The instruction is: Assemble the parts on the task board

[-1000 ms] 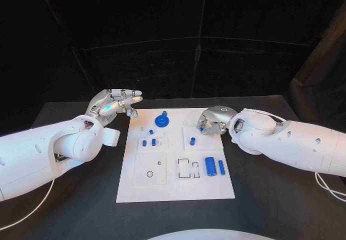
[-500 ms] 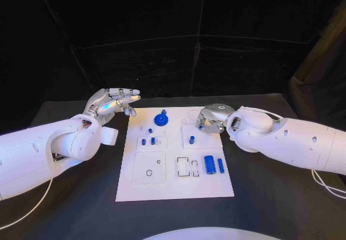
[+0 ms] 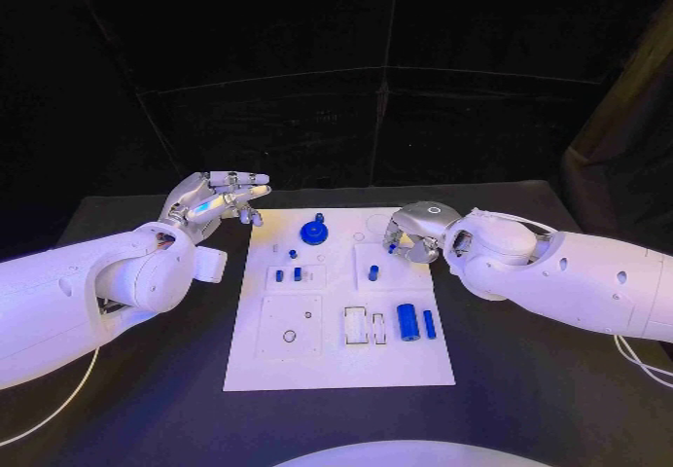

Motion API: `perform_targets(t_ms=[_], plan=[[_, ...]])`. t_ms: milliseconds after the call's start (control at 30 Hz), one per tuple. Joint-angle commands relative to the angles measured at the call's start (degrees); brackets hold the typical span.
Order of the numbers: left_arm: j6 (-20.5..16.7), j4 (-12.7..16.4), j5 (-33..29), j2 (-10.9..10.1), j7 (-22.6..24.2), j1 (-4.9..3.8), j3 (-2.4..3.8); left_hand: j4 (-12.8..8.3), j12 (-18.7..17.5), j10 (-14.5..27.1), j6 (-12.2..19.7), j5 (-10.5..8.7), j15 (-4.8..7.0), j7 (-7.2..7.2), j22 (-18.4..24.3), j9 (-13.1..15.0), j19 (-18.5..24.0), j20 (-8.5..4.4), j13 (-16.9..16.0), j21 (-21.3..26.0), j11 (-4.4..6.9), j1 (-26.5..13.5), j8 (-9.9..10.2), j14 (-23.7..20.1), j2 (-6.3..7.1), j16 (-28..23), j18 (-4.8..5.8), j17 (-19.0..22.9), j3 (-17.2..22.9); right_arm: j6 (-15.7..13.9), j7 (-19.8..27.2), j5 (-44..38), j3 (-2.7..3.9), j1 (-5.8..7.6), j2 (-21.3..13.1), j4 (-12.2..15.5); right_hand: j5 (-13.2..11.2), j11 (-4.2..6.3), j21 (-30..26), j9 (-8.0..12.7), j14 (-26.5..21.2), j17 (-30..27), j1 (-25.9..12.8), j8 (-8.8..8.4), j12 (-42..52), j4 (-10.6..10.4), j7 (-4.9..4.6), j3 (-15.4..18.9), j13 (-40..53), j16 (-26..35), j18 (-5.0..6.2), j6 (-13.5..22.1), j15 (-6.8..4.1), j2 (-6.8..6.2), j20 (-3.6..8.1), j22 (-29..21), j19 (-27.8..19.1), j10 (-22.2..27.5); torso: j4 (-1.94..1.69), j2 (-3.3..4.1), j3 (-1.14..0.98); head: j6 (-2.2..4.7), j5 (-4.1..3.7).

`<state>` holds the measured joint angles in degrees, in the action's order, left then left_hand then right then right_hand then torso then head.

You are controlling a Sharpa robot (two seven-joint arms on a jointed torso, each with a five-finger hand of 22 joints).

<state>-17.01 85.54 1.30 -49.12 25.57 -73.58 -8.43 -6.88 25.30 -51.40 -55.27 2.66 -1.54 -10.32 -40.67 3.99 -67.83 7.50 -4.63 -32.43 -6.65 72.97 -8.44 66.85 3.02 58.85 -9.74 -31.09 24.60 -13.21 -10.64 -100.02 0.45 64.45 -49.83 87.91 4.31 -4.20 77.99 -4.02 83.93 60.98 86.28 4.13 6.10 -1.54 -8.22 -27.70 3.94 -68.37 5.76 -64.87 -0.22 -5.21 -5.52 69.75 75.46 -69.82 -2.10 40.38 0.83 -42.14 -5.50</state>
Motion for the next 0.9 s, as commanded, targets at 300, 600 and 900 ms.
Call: perform_targets(t_ms=[300, 600, 900], plan=[[0.63, 0.14, -0.28, -0.16, 0.15, -0.07, 0.04, -0.42, 0.27, 0.17, -0.22, 0.27, -0.15, -0.08, 0.11, -0.04, 0.06, -0.27, 0.08, 0.16, -0.14, 0.32, -0.39, -0.43, -0.11, -0.37, -0.75, 0.11, 0.22, -10.65, 2.41, 3.10, 0.07, 0.11, -2.00, 3.80, 0.81, -0.18, 0.55, -0.01, 1.35, 0.24, -1.87, -0.33, -0.52, 1.15, -0.17, -2.40, -0.06, -0.90, -1.06, 0.02, -0.17, -0.54, -0.28, 0.60, 0.65, -0.27, -0.03, -0.14, 0.05, 0.24, 0.29], [0.58, 0.14, -0.28, -0.16, 0.24, -0.07, 0.04, -0.50, 0.30, 0.22, -0.20, 0.27, -0.15, -0.10, 0.14, -0.05, 0.06, -0.28, 0.12, 0.20, -0.15, 0.40, -0.41, -0.46, -0.08, -0.38, -0.75, 0.18, 0.27, -12.61, 4.74, 7.17, 0.10, 0.12, -2.70, 8.81, 1.62, -0.21, 0.80, -0.03, 1.40, 0.50, -2.61, -0.30, -0.62, 1.58, -0.22, -3.16, -0.04, -1.27, -1.13, 0.01, -0.14, -0.83, -0.31, 0.97, 0.87, -0.31, 0.10, 0.01, 0.00, 0.43, 0.76], [0.71, 0.03, -0.28, 0.36, 0.20, -0.07, 0.03, -0.54, 0.31, 0.27, -0.19, 0.27, -0.15, -0.11, 0.17, -0.05, 0.06, -0.28, 0.14, 0.22, -0.17, 0.44, -0.43, -0.48, -0.06, -0.39, -0.75, 0.22, 0.30, -10.31, 6.36, 8.43, 0.05, 0.08, 1.69, 10.71, 1.87, -0.27, 0.83, -0.03, 1.39, 0.44, -3.05, -0.31, -0.69, 1.69, -0.30, -3.33, -0.04, -1.31, -1.13, 0.06, -0.09, -0.94, -0.33, 0.99, 0.87, -0.26, -0.15, -0.04, 0.15, -0.11, 2.07]])
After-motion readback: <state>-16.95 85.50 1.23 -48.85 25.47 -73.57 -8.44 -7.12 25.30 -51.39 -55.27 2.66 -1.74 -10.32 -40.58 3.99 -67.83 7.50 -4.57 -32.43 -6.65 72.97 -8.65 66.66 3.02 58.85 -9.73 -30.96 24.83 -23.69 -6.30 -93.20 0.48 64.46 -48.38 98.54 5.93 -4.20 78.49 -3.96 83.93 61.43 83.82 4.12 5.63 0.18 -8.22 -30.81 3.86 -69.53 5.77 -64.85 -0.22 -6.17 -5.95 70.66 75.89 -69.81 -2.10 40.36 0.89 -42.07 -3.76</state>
